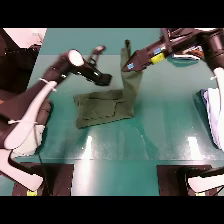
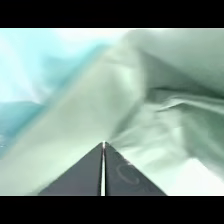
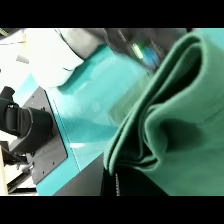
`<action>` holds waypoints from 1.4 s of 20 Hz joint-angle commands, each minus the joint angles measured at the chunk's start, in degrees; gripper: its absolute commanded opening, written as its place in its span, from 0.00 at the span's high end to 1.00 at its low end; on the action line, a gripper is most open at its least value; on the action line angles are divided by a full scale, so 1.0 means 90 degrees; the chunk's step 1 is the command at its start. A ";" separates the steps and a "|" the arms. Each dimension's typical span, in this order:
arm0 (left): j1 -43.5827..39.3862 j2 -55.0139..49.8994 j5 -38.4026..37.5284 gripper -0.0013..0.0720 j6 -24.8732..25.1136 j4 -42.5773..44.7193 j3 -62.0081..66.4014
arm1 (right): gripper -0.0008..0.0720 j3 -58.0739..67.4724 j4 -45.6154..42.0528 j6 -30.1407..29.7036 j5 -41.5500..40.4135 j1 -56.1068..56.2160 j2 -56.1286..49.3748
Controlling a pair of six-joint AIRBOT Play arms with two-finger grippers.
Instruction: Fold the shirts.
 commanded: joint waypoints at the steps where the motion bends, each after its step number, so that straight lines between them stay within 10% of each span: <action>1: 0.0879 0.0964 -0.0398 0.93 0.0015 0.1076 0.0007 | 0.96 -0.0056 0.0005 -0.0369 -0.0823 0.0826 -0.0347; 4: 0.1600 0.1647 -0.0464 0.93 0.0012 0.1195 0.0007 | 0.92 0.0432 0.0005 -0.0486 -0.1027 0.1763 -0.1268; 6: 0.1909 0.1957 -0.0568 0.93 0.0012 0.1195 0.0007 | 0.33 0.0687 0.0017 -0.0882 -0.1331 0.2278 -0.1819; 7: 0.2006 0.2072 -0.0617 0.93 0.0015 0.1197 0.0007 | 0.19 0.0690 0.0046 -0.0882 -0.1508 0.2448 -0.1967; 11: 0.2074 0.2208 -0.0831 0.93 0.0185 0.1173 0.0007 | 0.37 0.0653 -0.0899 -0.0748 -0.0731 0.2256 -0.1926; 18: 0.2074 0.2208 -0.1022 0.93 0.0185 0.1110 0.0002 | 0.37 -0.2526 -0.1950 -0.0151 -0.0500 -0.0165 -0.0270; 19: 0.2074 0.2205 -0.0959 0.93 0.0185 0.1044 0.0002 | 0.36 -0.3019 -0.1916 -0.0121 -0.0770 -0.0534 -0.0102; 21: 0.2074 0.2205 -0.0801 0.93 0.0185 0.0877 0.0000 | 0.00 -0.3699 -0.1530 -0.0126 -0.1294 -0.1107 -0.0015; 28: 0.2047 0.2152 -0.0721 0.93 0.0359 0.0760 0.0000 | 0.04 -0.4250 0.0299 -0.0389 -0.2426 -0.1059 -0.0865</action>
